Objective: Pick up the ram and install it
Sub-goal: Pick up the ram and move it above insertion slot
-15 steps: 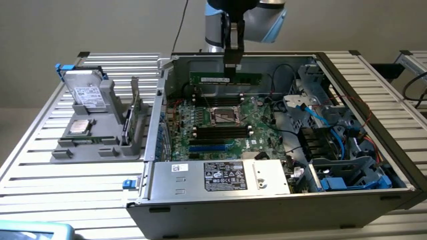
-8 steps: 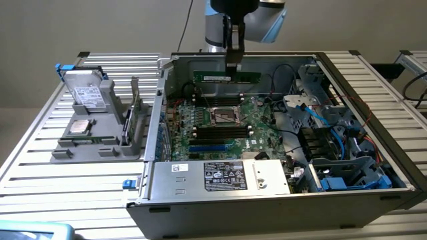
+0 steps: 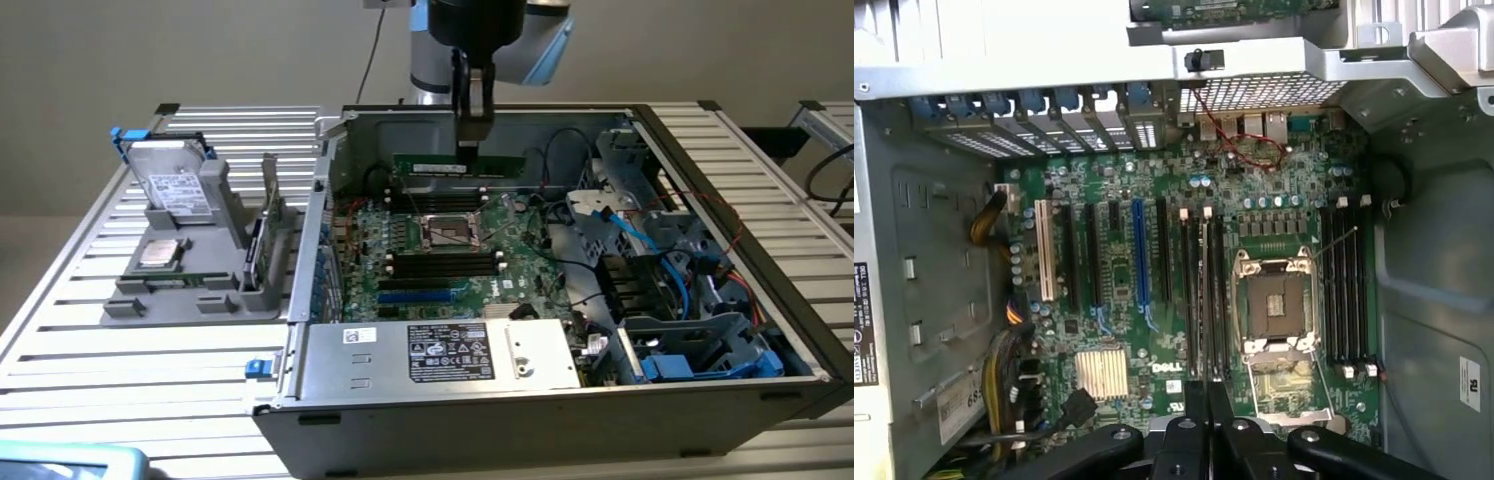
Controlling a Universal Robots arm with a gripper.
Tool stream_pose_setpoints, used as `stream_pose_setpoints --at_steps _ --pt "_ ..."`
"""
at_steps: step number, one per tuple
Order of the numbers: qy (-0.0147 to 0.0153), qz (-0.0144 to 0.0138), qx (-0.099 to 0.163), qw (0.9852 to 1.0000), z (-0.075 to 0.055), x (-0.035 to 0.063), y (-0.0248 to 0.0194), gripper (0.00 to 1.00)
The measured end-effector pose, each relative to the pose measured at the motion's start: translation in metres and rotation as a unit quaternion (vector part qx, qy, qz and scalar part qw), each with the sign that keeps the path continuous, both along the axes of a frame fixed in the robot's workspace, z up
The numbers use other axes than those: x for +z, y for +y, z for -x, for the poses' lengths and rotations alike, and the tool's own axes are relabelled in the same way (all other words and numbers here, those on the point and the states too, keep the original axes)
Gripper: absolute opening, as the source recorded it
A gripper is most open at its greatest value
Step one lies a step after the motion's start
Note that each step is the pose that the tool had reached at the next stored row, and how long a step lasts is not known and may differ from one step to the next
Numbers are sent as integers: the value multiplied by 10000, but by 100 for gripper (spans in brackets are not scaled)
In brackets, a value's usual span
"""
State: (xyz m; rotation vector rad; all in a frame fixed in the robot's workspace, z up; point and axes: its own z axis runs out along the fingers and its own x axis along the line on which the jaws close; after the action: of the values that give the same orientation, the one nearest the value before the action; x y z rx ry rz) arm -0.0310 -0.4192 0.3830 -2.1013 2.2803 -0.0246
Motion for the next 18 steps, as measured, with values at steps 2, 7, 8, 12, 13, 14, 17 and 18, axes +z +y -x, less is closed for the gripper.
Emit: stream_pose_setpoints --at_steps 2,7,8,12,13,14,17,18 --pt "0 1 0 10000 0 -37 -2 12" --pt "0 0 0 10000 0 -128 -10 12" --pt "0 0 0 10000 0 -146 -11 12" --pt "0 0 0 10000 0 -220 -16 12" --pt "0 0 0 10000 0 -238 -17 12" --pt "0 0 0 10000 0 -256 -17 12" --pt "0 0 0 10000 0 -310 -20 12" --pt "0 0 0 10000 0 -328 -20 12"
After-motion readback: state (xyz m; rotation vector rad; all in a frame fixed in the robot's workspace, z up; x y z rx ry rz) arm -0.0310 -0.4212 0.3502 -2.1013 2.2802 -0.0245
